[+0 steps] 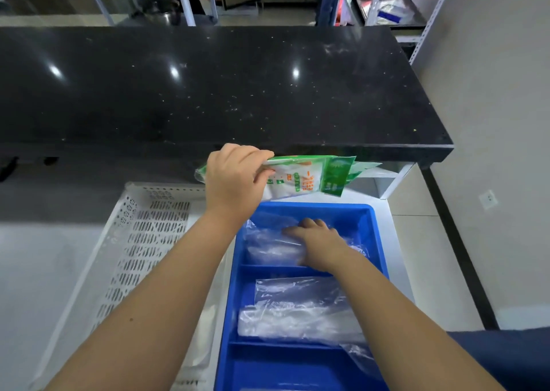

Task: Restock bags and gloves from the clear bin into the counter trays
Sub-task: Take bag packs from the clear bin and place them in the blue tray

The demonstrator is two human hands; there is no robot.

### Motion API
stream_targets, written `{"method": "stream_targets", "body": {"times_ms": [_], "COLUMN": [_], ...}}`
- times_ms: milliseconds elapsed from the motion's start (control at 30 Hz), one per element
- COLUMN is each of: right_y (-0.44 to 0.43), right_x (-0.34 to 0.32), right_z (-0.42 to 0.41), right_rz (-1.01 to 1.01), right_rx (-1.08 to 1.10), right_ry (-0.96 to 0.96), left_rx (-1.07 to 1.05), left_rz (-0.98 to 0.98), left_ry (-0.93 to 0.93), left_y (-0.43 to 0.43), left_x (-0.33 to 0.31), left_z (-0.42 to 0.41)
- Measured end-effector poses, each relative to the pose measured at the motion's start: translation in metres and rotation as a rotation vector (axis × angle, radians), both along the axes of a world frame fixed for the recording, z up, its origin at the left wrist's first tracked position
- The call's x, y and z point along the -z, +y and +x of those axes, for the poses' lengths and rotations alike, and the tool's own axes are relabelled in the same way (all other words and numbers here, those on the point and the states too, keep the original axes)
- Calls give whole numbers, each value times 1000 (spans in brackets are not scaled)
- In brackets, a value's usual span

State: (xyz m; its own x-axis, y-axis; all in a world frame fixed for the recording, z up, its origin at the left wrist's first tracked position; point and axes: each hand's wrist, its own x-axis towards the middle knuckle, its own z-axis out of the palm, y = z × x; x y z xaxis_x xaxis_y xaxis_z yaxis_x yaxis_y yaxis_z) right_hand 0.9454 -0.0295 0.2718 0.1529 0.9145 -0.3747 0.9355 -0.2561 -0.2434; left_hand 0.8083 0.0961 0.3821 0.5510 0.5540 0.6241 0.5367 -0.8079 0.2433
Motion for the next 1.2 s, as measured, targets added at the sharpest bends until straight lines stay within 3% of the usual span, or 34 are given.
{"method": "stream_targets", "body": {"times_ms": [233, 500, 833, 1200], "right_y": [9, 0, -56, -130], "right_x": [-7, -17, -81, -101], "right_z": [4, -6, -23, -26], "right_rz": [-28, 214, 548, 632], "right_rx": [-25, -68, -107, 16], "right_ry": [-15, -115, -264, -262], "left_rx": [8, 25, 171, 261], "left_rz": [-9, -56, -111, -313], "left_ry": [-2, -13, 9, 158], "left_y": [1, -6, -43, -76], "left_x": [-2, -9, -42, -13], "left_z": [-2, -12, -6, 19]}}
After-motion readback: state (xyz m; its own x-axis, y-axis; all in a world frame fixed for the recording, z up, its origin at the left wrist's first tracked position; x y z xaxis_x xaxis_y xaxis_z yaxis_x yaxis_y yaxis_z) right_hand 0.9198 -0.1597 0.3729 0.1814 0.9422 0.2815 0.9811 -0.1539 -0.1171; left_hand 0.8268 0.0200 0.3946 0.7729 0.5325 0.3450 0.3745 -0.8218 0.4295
